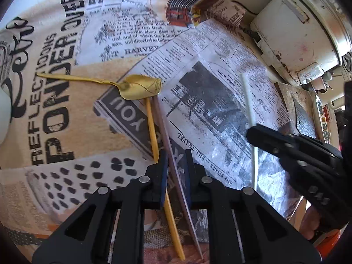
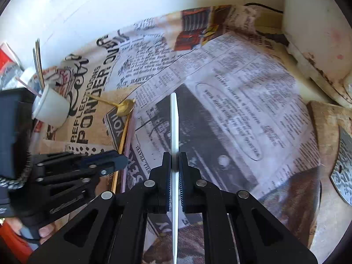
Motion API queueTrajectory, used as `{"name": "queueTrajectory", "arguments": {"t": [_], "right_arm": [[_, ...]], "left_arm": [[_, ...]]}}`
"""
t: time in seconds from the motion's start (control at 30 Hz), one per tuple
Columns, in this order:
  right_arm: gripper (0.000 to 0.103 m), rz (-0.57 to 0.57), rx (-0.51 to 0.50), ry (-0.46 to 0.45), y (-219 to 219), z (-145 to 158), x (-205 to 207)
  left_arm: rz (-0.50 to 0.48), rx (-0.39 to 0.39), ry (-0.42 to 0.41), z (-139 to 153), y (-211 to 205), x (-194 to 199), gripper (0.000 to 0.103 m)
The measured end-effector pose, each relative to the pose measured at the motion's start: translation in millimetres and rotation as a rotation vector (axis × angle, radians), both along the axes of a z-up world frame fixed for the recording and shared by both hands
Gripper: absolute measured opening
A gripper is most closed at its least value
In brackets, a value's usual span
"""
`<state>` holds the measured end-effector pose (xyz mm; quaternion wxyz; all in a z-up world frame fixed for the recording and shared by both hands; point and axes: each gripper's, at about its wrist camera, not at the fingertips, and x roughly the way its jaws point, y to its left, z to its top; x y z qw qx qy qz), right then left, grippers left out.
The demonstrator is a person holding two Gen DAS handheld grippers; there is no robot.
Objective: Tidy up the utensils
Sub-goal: 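Grasp a brown chopstick with the left tool while the right tool grasps a white straw, then lift the chopstick and straw and lower both into the white cup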
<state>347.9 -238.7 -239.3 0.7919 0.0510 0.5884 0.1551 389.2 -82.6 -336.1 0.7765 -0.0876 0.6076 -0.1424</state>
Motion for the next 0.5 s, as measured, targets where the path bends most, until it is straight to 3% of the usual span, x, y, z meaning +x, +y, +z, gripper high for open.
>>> {"name": "queueTrajectory", "arguments": {"t": [0.33,0.5], "right_arm": [[0.006,-0.009,0.030,-0.029,-13.1,9.1,-0.8],[0.006,-0.012,0.028,-0.043,-18.6,13.1,-2.1]], "left_arm": [[0.005,0.056,-0.016,-4.8,-13.0,15.6,0.013],[-0.056,0.163,-0.016,-3.7,-32.5,26.9,0.013]]}}
